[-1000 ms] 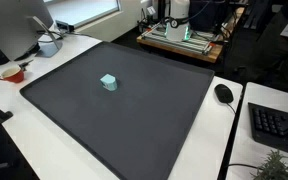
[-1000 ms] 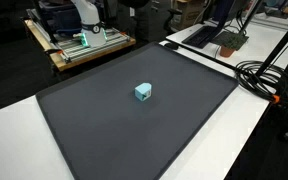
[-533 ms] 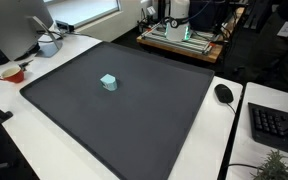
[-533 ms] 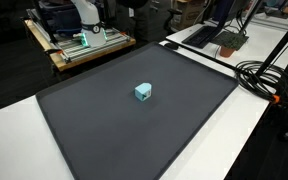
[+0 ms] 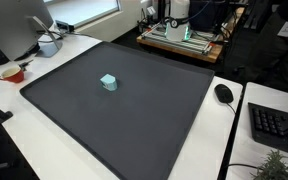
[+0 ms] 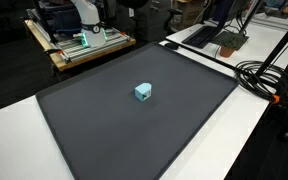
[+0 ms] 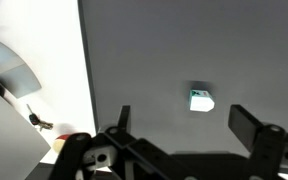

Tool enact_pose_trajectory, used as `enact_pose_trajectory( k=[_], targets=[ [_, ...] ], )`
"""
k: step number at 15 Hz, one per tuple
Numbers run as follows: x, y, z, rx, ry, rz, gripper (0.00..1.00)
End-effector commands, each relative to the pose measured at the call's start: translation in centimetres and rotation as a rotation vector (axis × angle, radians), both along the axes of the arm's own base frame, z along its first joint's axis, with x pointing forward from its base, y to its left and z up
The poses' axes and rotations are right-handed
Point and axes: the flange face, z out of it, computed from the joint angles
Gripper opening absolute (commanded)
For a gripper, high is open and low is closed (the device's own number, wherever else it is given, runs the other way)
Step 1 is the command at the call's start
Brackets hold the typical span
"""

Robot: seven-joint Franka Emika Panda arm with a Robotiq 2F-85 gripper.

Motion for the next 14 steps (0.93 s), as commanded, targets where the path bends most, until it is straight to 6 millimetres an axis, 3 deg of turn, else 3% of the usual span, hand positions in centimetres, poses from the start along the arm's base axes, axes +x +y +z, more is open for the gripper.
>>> enact_pose_trajectory(
  k=[1, 11, 12, 13, 14],
  targets=[
    [0.1, 3.6, -1.8, -0.054, 0.038, 0.095, 1.00],
    [3.1, 17.7, -10.3, -0.343, 0.204, 0.529, 1.00],
    [3.3, 18.8, -11.0, -0.375, 0.214, 0.572, 1.00],
    [2.7, 17.5, -9.7, -0.320, 0.196, 0.497, 1.00],
    [2.9, 18.3, -10.4, -0.327, 0.205, 0.509, 1.00]
  ],
)
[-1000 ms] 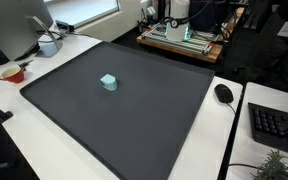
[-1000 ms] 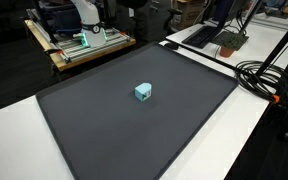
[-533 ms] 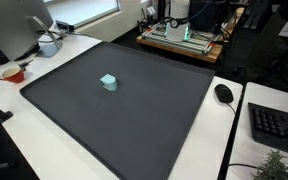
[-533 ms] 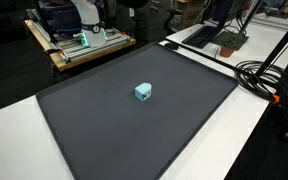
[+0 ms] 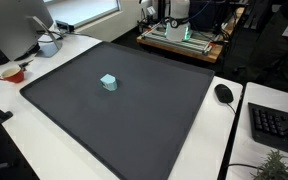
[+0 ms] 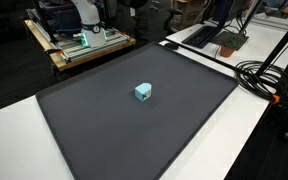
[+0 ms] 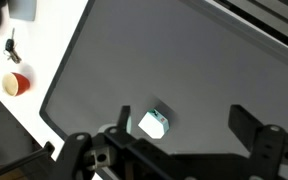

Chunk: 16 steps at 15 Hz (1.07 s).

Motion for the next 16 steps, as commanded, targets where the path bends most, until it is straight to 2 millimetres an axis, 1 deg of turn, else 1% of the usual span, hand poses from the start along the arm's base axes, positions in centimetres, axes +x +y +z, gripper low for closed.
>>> enact_pose_trajectory(
  k=[1, 4, 7, 11, 14, 16],
  targets=[
    [0.1, 0.1, -0.2, 0.000, 0.004, -0.002, 1.00],
    [0.1, -0.5, 0.2, 0.005, -0.003, -0.014, 1.00],
    [0.1, -0.6, 0.3, 0.005, -0.006, -0.015, 1.00],
    [4.5, 2.9, -3.9, -0.086, 0.068, 0.046, 1.00],
    [7.5, 4.7, -7.4, -0.164, 0.140, 0.099, 1.00],
    [9.7, 5.6, -9.9, -0.211, 0.190, 0.135, 1.00]
  ],
)
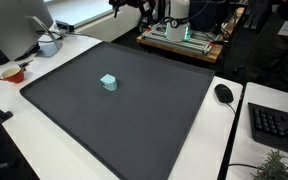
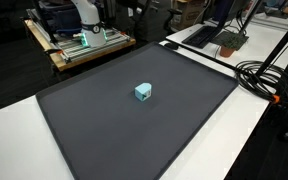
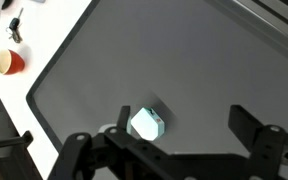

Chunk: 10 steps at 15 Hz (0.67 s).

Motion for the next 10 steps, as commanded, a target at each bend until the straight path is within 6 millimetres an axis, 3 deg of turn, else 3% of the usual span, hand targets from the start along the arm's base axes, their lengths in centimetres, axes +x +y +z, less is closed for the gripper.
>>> enact_pose_trajectory(
  k=[1, 6, 8, 9, 10],
  targets=[
    [4.9, 1.6, -4.2, -0.104, 0.098, 0.035, 1.00],
    [7.1, 4.2, -10.5, -0.197, 0.287, 0.107, 1.00],
    [7.7, 5.2, -12.7, -0.120, 0.369, 0.179, 1.00],
    [6.4, 4.6, -11.6, -0.152, 0.299, 0.124, 1.00],
    [6.7, 5.0, -12.6, -0.147, 0.328, 0.150, 1.00]
  ],
)
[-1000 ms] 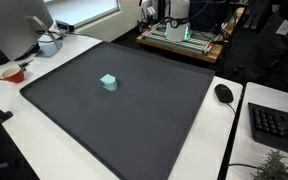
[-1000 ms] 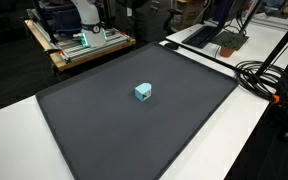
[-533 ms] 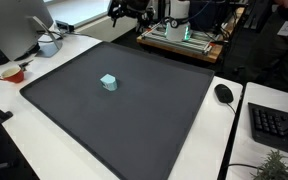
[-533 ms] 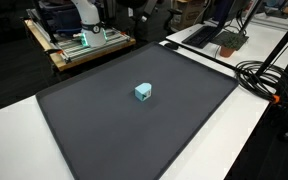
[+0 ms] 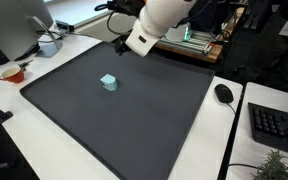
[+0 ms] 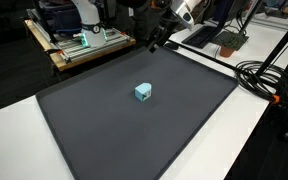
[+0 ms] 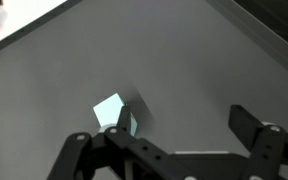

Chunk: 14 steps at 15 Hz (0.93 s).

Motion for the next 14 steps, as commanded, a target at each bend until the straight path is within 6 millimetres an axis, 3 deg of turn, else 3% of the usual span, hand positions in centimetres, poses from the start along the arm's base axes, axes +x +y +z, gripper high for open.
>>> enact_pose_trajectory(
  k=[1, 4, 10, 14],
  targets=[
    [0.3, 0.2, -0.6, 0.003, 0.016, 0.008, 1.00],
    [0.7, 0.3, -0.7, 0.009, 0.025, 0.019, 1.00],
    [0.5, 1.8, -9.9, -0.266, -0.017, 0.154, 1.00],
    [0.7, 1.0, -15.2, -0.460, -0.004, 0.255, 1.00]
  ],
)
